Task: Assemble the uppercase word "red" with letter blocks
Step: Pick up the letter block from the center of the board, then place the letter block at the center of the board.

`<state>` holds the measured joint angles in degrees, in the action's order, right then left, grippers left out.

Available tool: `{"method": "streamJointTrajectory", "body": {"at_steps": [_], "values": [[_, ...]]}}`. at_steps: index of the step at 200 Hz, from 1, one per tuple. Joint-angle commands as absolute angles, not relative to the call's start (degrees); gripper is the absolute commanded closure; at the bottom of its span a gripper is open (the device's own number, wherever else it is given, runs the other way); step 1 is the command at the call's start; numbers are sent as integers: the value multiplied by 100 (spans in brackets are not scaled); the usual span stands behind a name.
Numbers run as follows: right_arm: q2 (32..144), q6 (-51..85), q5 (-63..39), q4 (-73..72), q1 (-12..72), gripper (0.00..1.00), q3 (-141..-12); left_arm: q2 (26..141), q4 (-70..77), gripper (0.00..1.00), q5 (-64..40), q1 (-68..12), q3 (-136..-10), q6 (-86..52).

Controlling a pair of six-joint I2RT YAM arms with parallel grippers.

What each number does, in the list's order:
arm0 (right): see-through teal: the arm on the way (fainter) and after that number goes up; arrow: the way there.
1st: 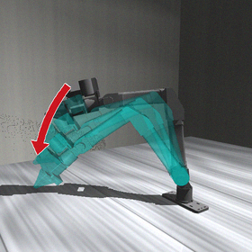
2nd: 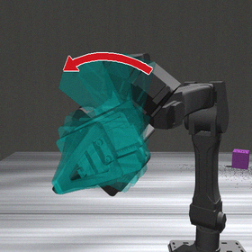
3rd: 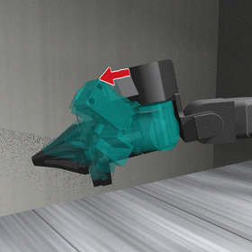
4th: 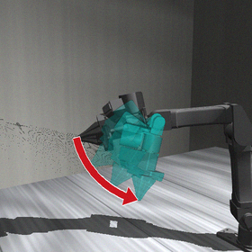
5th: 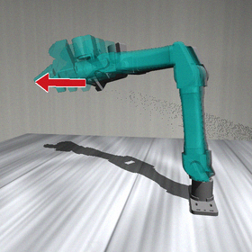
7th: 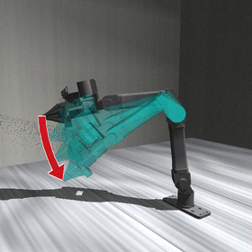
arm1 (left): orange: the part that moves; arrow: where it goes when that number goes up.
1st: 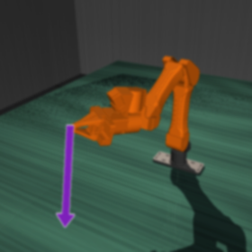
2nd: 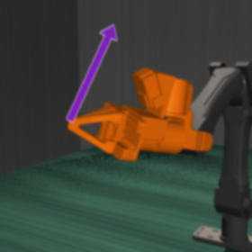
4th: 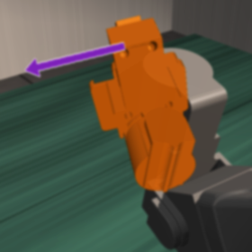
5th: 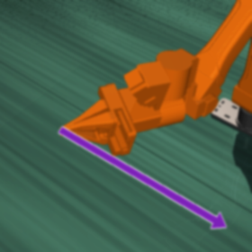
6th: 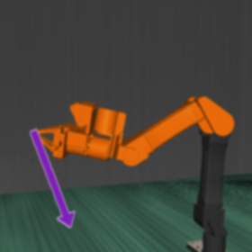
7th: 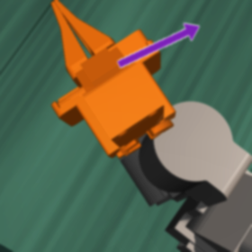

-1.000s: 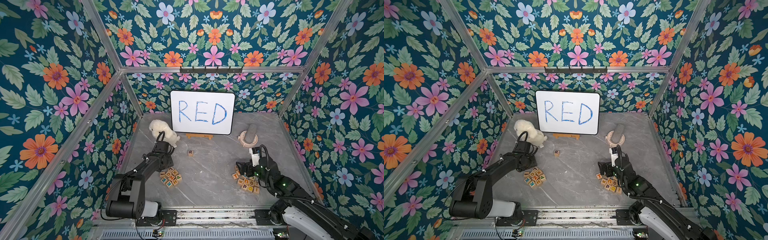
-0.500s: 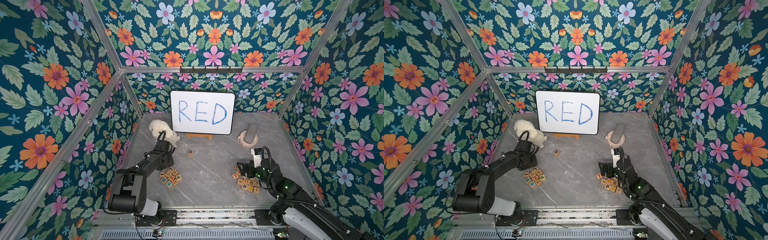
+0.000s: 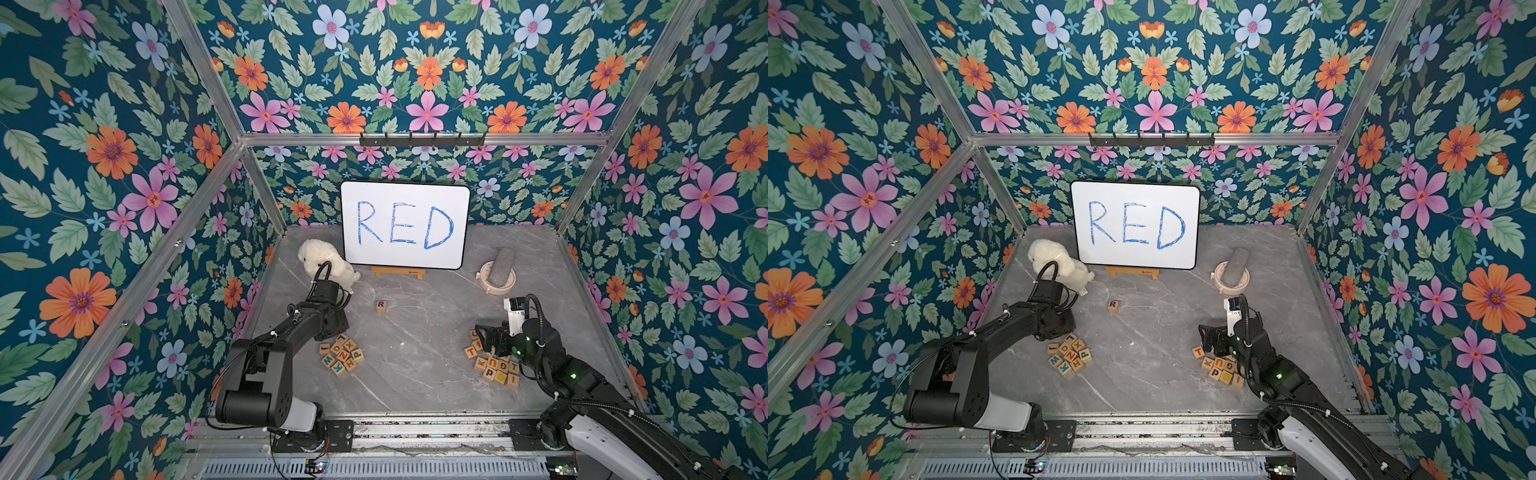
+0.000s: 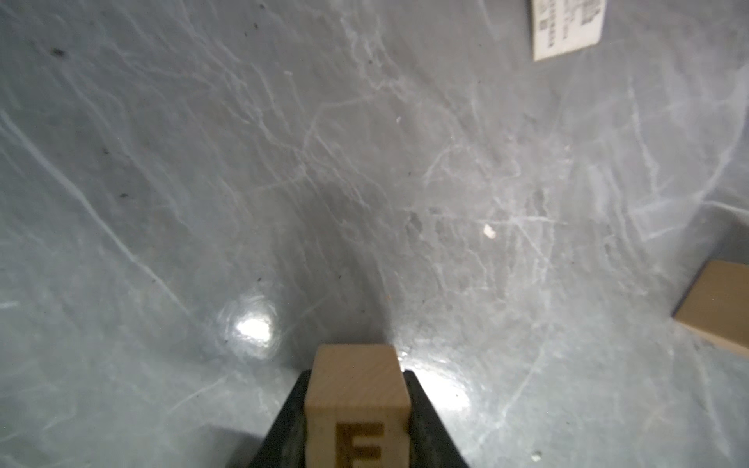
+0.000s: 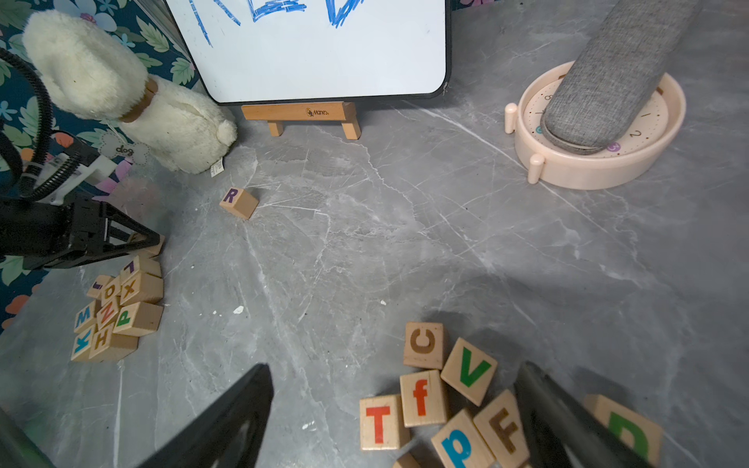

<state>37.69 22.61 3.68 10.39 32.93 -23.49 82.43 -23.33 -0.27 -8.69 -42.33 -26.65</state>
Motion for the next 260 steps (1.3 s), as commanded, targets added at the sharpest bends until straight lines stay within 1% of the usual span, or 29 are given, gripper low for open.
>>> {"method": "streamJointTrajectory", "body": {"at_steps": [1,14,45,104,137,149,196,223,242,260], "values": [[3734,2496,546,842,3296,6,-2369,8028,-2534,77,-234,-868,-4275,-2593],[3750,2529,454,734,3296,6,-2395,7791,-2601,80,-345,-865,-4283,-2593],[3933,2516,141,460,3296,6,-2491,7099,-2694,80,-567,-870,-4226,-2627],[4414,2813,-157,-159,3374,6,-2789,6117,-2792,94,-1505,-868,-4331,-2724],[4729,2786,-209,-302,3445,6,-2922,5765,-3060,100,-1652,-879,-4514,-2694],[4821,2786,-244,-325,3470,6,-2948,5659,-3196,100,-1643,-879,-4591,-2659],[4920,2744,-145,-311,3593,6,-2993,5604,-3924,100,-1490,-873,-5135,-2455],[4902,2683,66,-17,3603,6,-3037,5734,-4302,100,-1468,-905,-5601,-2365],[4831,2599,125,154,3608,6,-3019,5883,-4351,100,-1421,-1070,-5813,-2413],[4687,2559,259,395,3604,6,-2997,6180,-4351,100,-1235,-1486,-6011,-2541]]}}
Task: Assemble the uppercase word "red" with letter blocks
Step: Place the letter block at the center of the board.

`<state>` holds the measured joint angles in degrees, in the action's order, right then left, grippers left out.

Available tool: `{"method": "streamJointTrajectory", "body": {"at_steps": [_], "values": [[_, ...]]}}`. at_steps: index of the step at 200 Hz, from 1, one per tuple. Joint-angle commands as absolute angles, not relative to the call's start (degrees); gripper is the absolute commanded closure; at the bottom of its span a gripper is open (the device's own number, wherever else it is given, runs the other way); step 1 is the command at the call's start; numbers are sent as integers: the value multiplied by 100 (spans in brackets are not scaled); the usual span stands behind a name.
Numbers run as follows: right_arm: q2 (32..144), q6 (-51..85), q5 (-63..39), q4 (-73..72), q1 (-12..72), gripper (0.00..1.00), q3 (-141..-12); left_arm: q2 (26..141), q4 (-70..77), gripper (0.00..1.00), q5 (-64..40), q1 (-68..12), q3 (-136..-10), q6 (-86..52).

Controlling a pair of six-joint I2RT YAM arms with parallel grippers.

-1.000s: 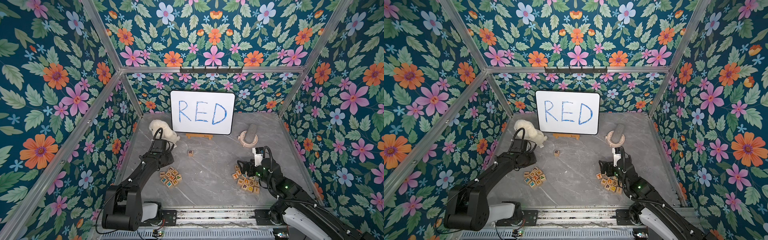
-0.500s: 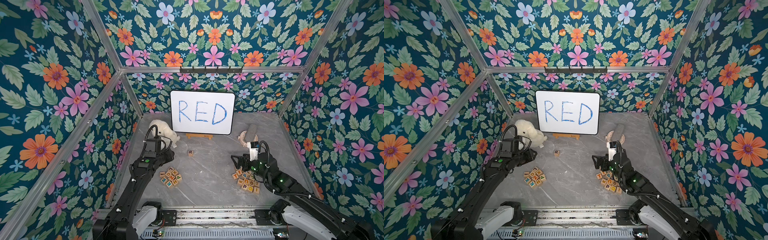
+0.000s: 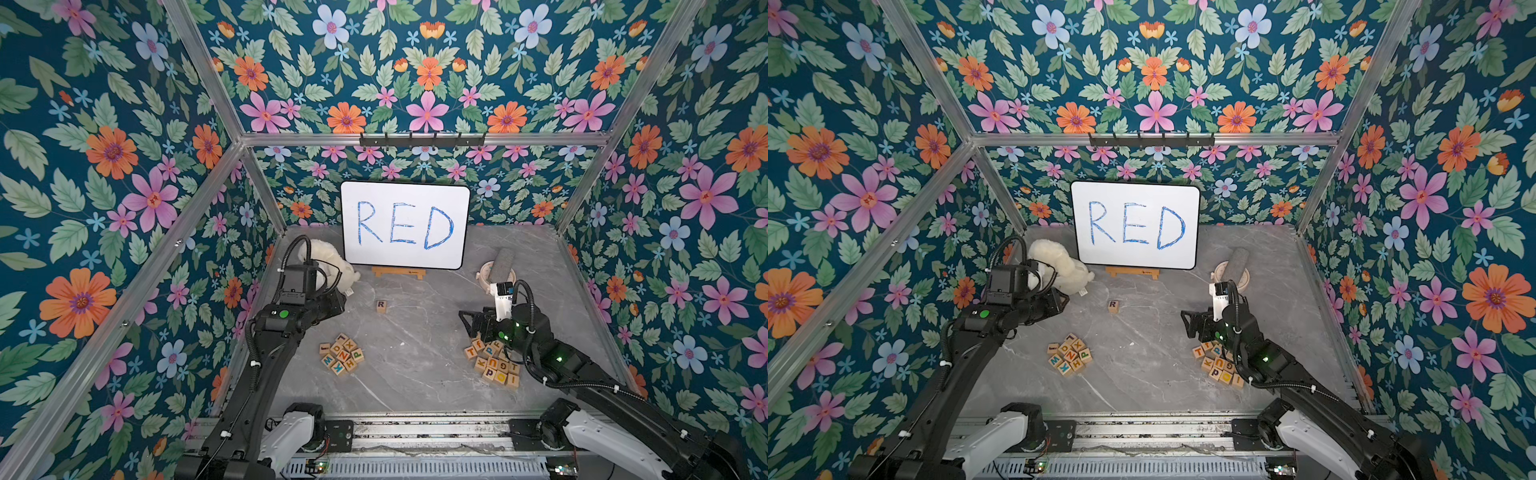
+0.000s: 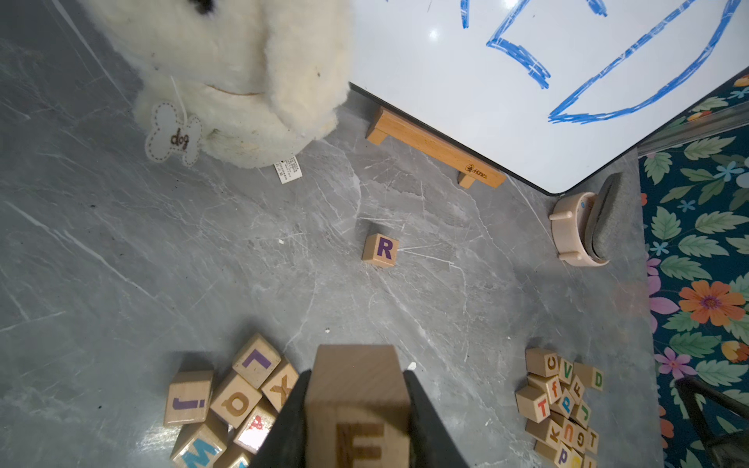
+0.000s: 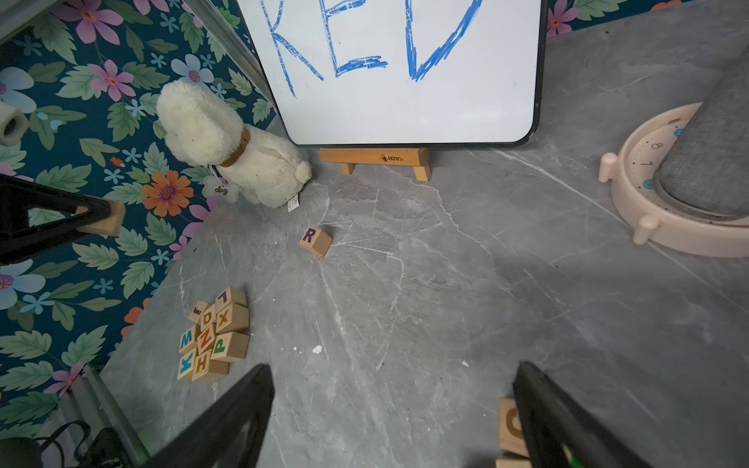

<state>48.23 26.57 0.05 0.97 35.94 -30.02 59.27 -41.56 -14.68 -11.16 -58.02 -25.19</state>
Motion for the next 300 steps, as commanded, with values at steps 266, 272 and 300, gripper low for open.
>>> {"method": "streamJointTrajectory", "body": {"at_steps": [266,272,300], "values": [[2680,2363,1037,1538,3603,6,-1626,11285,-3906,100,1107,-4012,-8133,-3027],[2675,2359,1029,1547,3604,6,-1628,11294,-3879,100,1129,-3999,-8130,-3012],[2689,2352,1011,1521,3603,6,-1618,11320,-3807,100,1178,-3904,-8122,-2989]]}}
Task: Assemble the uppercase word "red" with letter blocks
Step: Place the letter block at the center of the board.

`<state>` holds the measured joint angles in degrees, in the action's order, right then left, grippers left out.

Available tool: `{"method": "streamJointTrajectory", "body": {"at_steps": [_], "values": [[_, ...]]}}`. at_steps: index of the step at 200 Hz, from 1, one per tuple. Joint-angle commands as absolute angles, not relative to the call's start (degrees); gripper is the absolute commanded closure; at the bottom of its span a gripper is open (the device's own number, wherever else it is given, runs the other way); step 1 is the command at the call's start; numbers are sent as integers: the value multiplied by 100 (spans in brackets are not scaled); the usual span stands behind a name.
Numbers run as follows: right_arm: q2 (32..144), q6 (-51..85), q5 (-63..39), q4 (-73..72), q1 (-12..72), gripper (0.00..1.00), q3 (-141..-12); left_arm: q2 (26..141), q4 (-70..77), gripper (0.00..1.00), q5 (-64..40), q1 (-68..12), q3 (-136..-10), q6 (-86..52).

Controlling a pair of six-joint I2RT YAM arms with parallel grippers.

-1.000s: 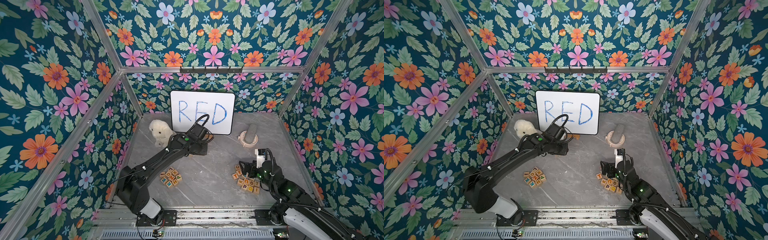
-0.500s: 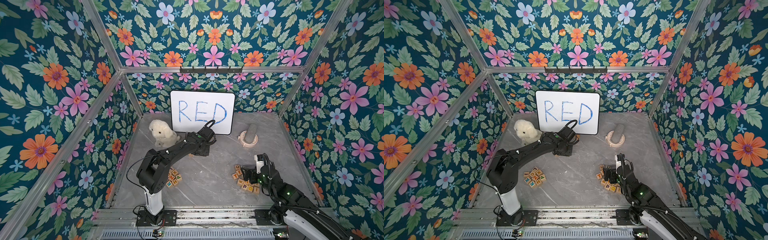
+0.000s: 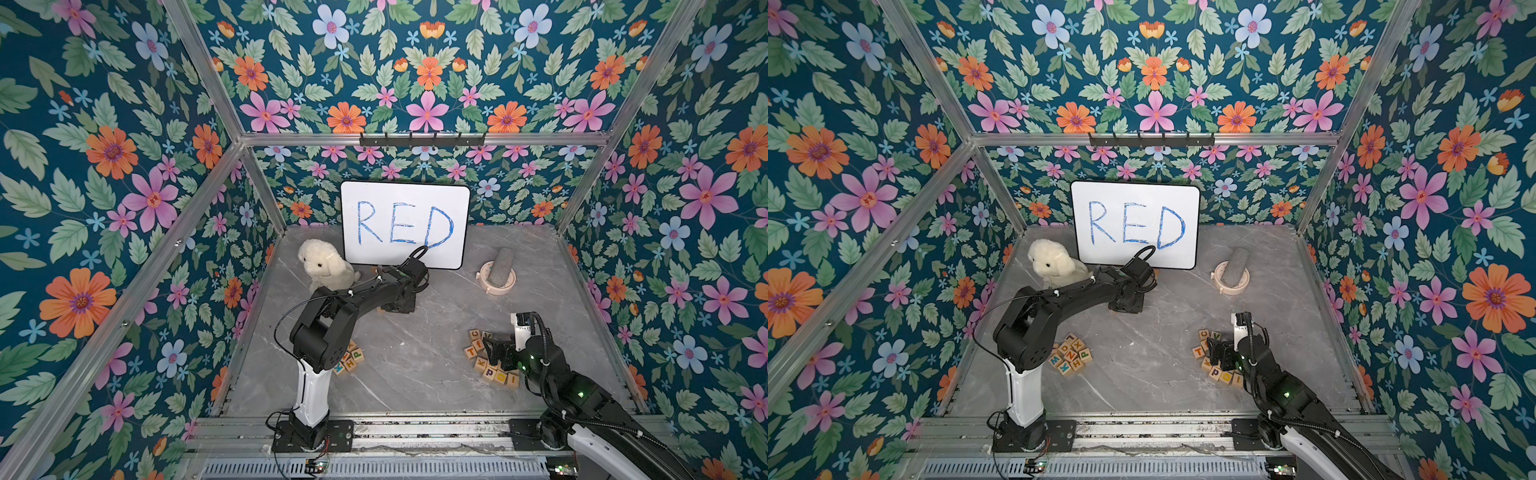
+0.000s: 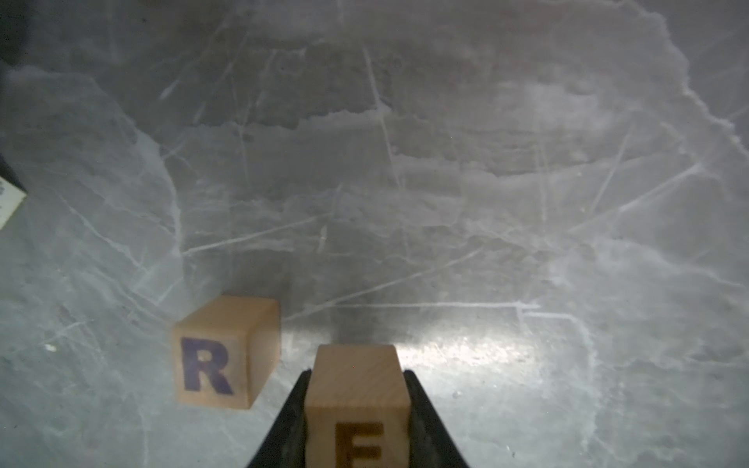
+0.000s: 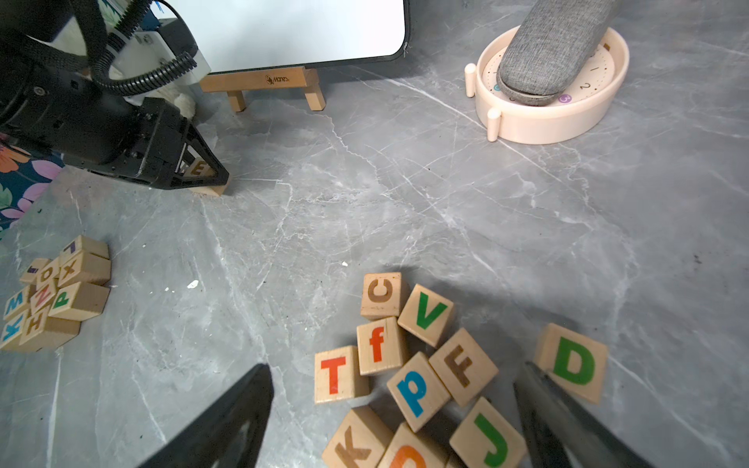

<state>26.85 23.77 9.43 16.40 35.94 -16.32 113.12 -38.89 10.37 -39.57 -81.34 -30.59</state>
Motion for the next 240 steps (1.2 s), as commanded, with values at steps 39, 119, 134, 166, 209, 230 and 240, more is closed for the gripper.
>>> {"method": "streamJointTrajectory", "body": {"at_steps": [39,119,134,166,209,230,240], "values": [[2685,2350,1011,1516,3604,6,-1617,11337,-3744,100,1105,-3876,-8055,-3033],[2697,2356,1014,1499,3604,6,-1617,11377,-3662,97,1102,-3839,-7900,-3128],[2706,2347,1002,1480,3604,6,-1617,11395,-3580,98,990,-3819,-7875,-3138],[2716,2353,996,1494,3603,6,-1617,11426,-3568,97,1030,-3799,-7918,-3111],[2723,2338,1002,1485,3604,6,-1619,11487,-3569,94,937,-3734,-7954,-3102],[2725,2338,1002,1485,3602,6,-1617,11472,-3533,92,845,-3733,-7925,-3110],[2725,2338,1002,1477,3604,6,-1617,11469,-3527,91,823,-3733,-7911,-3115]]}}
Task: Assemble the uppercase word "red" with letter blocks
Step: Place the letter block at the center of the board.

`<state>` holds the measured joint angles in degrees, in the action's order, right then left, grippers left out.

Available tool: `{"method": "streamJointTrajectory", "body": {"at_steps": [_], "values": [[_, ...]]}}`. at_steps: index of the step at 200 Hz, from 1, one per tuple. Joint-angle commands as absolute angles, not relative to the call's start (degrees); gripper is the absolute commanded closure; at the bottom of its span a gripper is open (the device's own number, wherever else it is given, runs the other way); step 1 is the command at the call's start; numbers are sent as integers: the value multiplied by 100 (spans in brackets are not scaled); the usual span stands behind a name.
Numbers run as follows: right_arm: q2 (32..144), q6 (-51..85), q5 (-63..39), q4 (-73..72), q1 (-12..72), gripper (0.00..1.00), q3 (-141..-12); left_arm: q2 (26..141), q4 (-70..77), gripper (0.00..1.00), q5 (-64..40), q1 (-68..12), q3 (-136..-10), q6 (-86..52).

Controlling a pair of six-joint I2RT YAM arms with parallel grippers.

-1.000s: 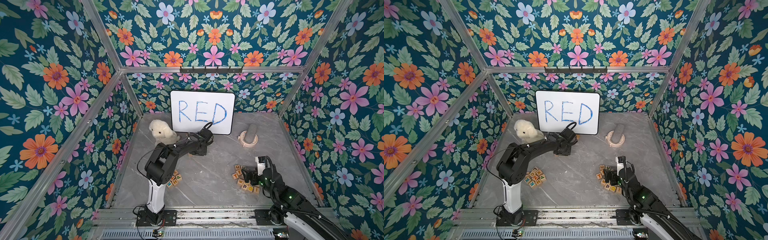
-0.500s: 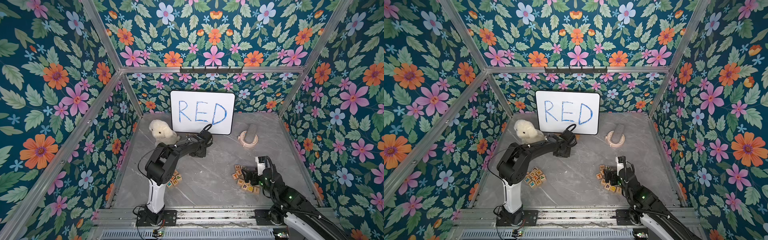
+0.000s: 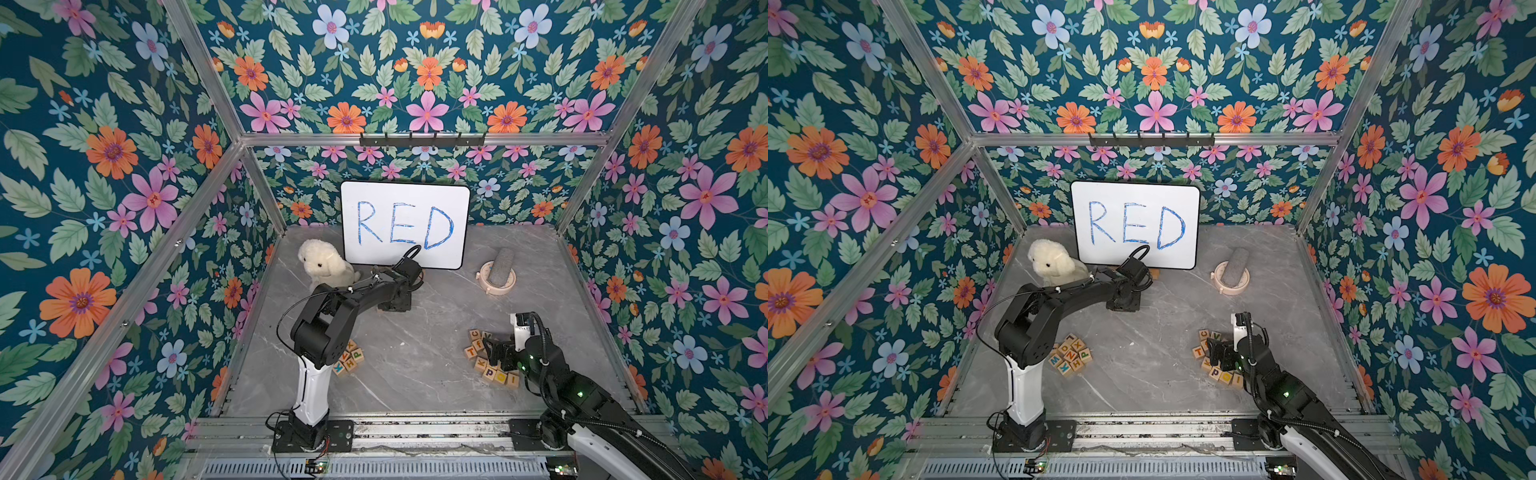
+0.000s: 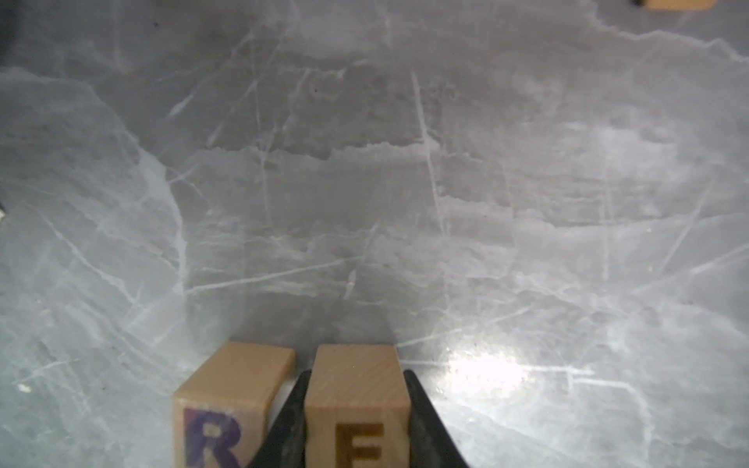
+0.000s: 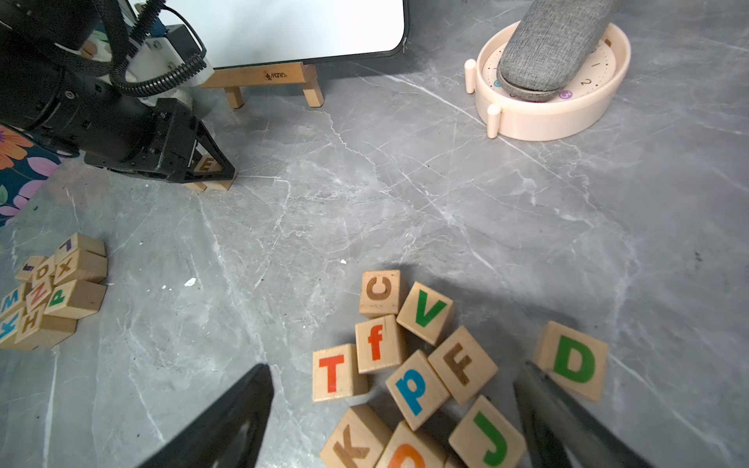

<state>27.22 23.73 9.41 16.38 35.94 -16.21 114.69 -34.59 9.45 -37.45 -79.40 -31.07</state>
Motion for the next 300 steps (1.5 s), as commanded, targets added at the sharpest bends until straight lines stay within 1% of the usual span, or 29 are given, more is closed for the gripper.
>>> {"method": "streamJointTrajectory", "body": {"at_steps": [1,94,120,130,144,181,196,215,237,300], "values": [[2725,2338,1002,1481,3604,6,-1617,11465,-3526,91,820,-3734,-7915,-3113],[2733,2338,983,1472,3603,5,-1617,11418,-3585,87,567,-3741,-7736,-3049],[2733,2338,984,1468,3602,5,-1617,11375,-3604,88,513,-3741,-7678,-3084],[2733,2338,971,1459,3603,5,-1609,11331,-3570,92,475,-3743,-7643,-3095],[2733,2340,958,1453,3604,5,-1608,11294,-3544,92,442,-3742,-7641,-3111],[2733,2330,959,1438,3604,5,-1613,11228,-3604,88,435,-3743,-7749,-3059],[2733,2336,958,1441,3604,5,-1608,11250,-3572,91,473,-3741,-7732,-3060],[2733,2330,949,1441,3604,5,-1606,11289,-3558,92,556,-3733,-7723,-3007],[2733,2330,941,1441,3601,5,-1606,11328,-3629,96,790,-3730,-7752,-2918],[2733,2330,940,1433,3602,5,-1600,11382,-3605,97,986,-3683,-7811,-2803]]}}
